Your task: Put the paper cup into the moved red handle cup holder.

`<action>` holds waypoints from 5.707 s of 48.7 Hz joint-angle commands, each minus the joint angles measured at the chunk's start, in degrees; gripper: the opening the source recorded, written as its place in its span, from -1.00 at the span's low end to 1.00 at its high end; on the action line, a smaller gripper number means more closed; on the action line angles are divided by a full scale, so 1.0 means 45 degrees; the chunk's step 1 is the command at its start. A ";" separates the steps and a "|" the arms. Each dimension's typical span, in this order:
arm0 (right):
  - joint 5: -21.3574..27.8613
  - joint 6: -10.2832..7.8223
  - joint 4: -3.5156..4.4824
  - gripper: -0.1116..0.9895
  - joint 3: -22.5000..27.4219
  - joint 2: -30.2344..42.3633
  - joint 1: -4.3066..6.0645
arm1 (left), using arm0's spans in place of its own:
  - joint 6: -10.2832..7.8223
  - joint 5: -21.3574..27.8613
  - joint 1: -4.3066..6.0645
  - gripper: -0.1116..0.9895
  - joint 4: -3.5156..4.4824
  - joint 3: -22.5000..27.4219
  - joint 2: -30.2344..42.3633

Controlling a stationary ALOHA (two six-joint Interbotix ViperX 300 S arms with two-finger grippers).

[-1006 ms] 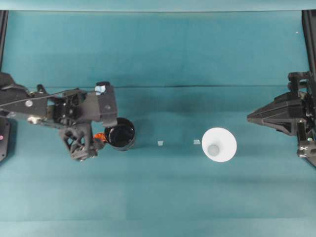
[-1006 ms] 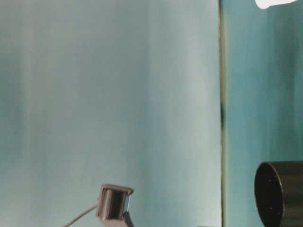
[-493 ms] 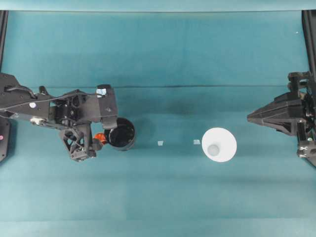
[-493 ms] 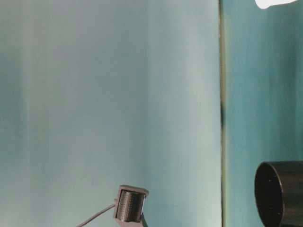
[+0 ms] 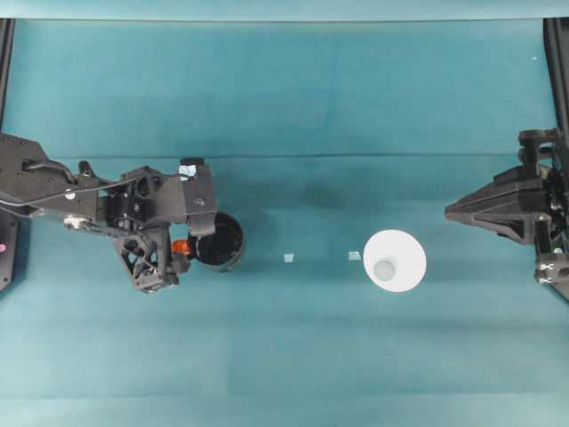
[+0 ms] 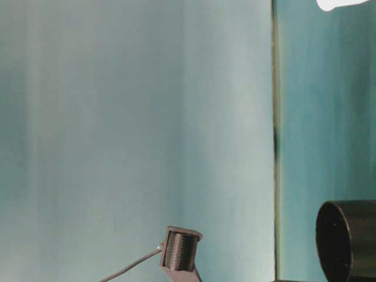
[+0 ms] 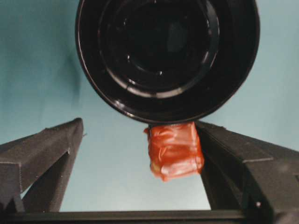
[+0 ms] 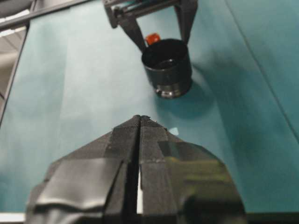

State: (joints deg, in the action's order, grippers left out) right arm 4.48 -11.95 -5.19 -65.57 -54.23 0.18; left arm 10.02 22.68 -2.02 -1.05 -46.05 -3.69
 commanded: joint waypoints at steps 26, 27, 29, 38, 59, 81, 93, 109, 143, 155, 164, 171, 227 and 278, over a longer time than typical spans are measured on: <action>-0.0078 -0.0371 -0.0020 -0.99 0.0195 0.0078 0.0020 | -0.0918 -0.0371 0.0801 -0.34 -0.0039 0.0078 -0.0039; -0.0078 -0.0371 -0.0020 -0.99 0.0195 0.0059 0.0020 | -0.0957 -0.0371 0.0801 -0.34 -0.0039 0.0078 -0.0039; -0.0039 -0.0371 -0.0020 -0.99 0.0195 0.0059 0.0020 | -0.1016 -0.0371 0.0801 -0.34 -0.0039 0.0098 -0.0039; -0.0039 -0.0371 0.0000 -0.99 0.0195 0.0059 0.0117 | -0.1055 -0.0332 0.0801 -0.34 -0.0039 0.0234 -0.0137; -0.0039 -0.0352 0.0000 -0.99 0.0176 0.0020 0.0215 | -0.1270 0.1934 0.0723 -0.34 -0.0039 0.2500 -0.1621; -0.0039 -0.0391 0.0000 -0.99 0.0176 0.0020 0.0313 | -0.2285 0.1777 0.0508 -0.34 -0.0039 0.5117 0.1133; -0.0039 -0.0391 0.0000 -0.99 0.0176 0.0020 0.0332 | -0.2578 0.1699 0.0469 -0.34 -0.0039 0.5293 0.1973; -0.0078 -0.0391 0.0000 -0.99 0.0137 0.0078 0.0430 | -0.2422 0.0566 0.0430 -0.34 -0.0039 0.4590 0.2695; -0.0078 -0.0391 0.0000 -0.99 -0.0039 0.0098 0.0449 | -0.2480 0.0449 0.0254 -0.34 -0.0039 0.4121 0.2930; -0.0039 -0.0391 -0.0020 -0.99 -0.0039 0.0078 0.0449 | -0.2285 0.0449 0.0234 -0.33 -0.0039 0.4180 0.2949; -0.0039 -0.0391 0.0000 -0.99 -0.0039 0.0078 0.0449 | -0.2031 0.0645 0.0234 0.00 -0.0039 0.4160 0.2949; 0.0078 -0.0410 -0.0020 -0.99 -0.0059 0.0098 0.0449 | -0.2129 0.0410 0.0176 0.77 -0.0039 0.4121 0.2930; 0.5859 -0.2559 -0.0039 0.27 0.3691 0.5898 0.0332 | -0.1191 0.2207 0.0586 0.91 -0.0039 0.1387 -0.3691; 0.7637 -0.2617 0.0254 -0.44 0.5449 1.0469 0.0488 | -0.1152 0.2129 0.0586 0.90 -0.0020 0.0937 -0.3691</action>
State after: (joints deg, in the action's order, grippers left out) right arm 39.55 -23.47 -3.52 -42.28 -7.12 2.72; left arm 4.83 32.70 0.62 -1.05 -42.19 -19.69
